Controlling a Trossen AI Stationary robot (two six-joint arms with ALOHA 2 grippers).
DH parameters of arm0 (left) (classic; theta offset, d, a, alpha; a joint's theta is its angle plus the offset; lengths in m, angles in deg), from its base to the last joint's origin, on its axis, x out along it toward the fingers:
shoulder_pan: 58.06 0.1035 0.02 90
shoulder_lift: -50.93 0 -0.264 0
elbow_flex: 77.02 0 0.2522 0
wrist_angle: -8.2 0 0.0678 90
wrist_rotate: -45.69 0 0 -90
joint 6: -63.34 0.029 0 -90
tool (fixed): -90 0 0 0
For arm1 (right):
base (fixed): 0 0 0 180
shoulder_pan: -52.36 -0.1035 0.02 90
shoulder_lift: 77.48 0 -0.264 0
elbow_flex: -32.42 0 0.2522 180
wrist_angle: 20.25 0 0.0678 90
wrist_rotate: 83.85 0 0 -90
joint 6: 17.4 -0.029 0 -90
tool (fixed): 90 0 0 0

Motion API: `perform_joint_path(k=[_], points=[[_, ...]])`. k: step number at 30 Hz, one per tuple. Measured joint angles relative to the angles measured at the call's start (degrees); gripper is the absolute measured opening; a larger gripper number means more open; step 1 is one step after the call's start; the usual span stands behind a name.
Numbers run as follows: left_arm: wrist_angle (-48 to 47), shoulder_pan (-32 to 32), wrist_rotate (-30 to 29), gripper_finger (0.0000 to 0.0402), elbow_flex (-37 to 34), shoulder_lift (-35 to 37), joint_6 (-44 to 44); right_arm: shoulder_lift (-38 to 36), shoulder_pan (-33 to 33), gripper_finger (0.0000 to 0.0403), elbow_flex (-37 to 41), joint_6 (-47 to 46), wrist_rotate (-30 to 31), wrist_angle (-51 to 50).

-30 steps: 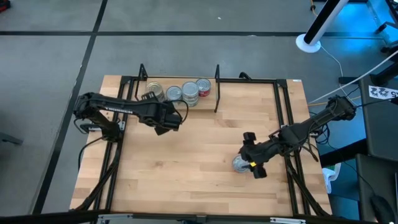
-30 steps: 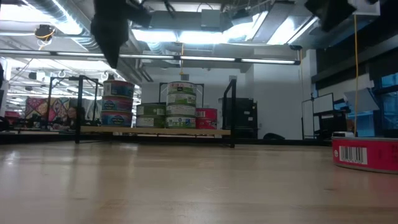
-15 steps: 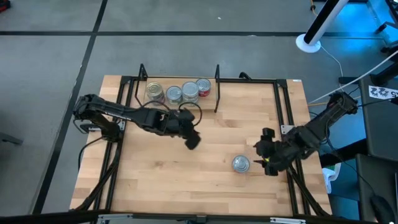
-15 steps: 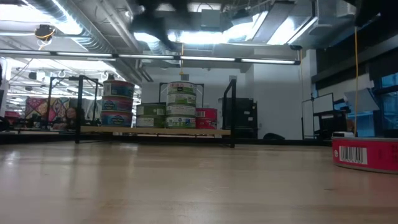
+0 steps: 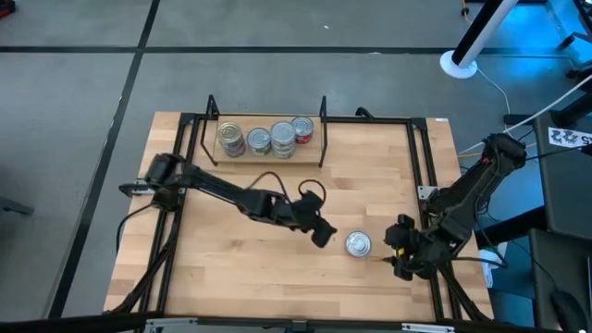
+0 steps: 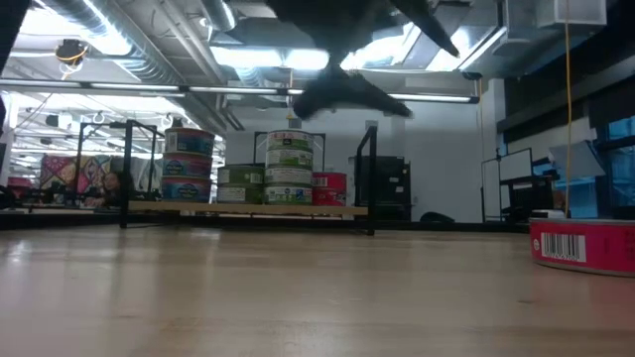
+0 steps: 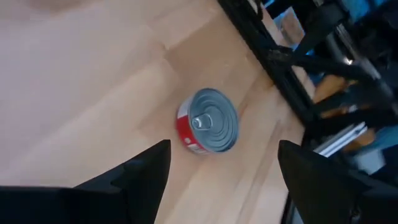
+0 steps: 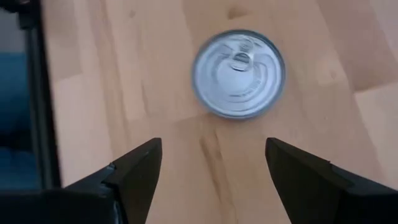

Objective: Stack canned seafood by type on shelf
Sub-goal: Stack the red tuna can on top of the other red tuna can on the shelf

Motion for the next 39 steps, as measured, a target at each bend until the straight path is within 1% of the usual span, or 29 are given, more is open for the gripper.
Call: perform_joint_path(k=[6, 9, 13, 16, 19, 23, 29, 36, 39], points=[[13.22, 0.18, 1.5, 0.029, -0.02, -8.47, -9.34, -0.02, 0.73, 0.0289, 5.79, -12.9, 0.11, 5.69], [17.16, 0.21, 2.66, 0.029, -0.02, -11.79, -14.47, -0.02, 0.63, 0.0289, 7.79, -14.33, 0.3, 7.18], [17.96, 0.21, 5.23, 0.029, -0.02, -14.6, -22.14, 0.04, 0.56, 0.0289, 8.92, -7.16, 1.28, 7.37], [18.86, 0.21, 6.54, 0.029, 0.0, -15.78, -26.13, 0.04, 0.56, 0.0289, 9.16, -0.11, 5.35, 8.7], [20.2, 0.03, 6.59, 0.029, 0.0, -16.51, -29.01, 0.04, 0.58, 0.0289, 9.19, 6.69, 8.63, 11.19], [20.58, 0.05, 6.48, 0.029, 0.02, -16.51, -30.89, 0.04, 0.58, 0.0289, 9.19, 13.1, 9.2, 12.83], [20.43, 0.05, 5.83, 0.029, 1.42, -16.47, -32.36, 0.04, 0.58, 0.0289, 9.19, 17.3, 10.17, 12.72], [20.14, 0.05, 3.13, 0.029, 4.93, -16.36, -30.11, 0.04, 0.58, 0.0289, 9.19, 17.75, 10.27, 12.7], [17.57, 0.05, 2.28, 0.029, 5.81, -16.4, -29.4, 0.04, 0.58, 0.0289, 9.19, 17.76, 10.27, 12.68]])
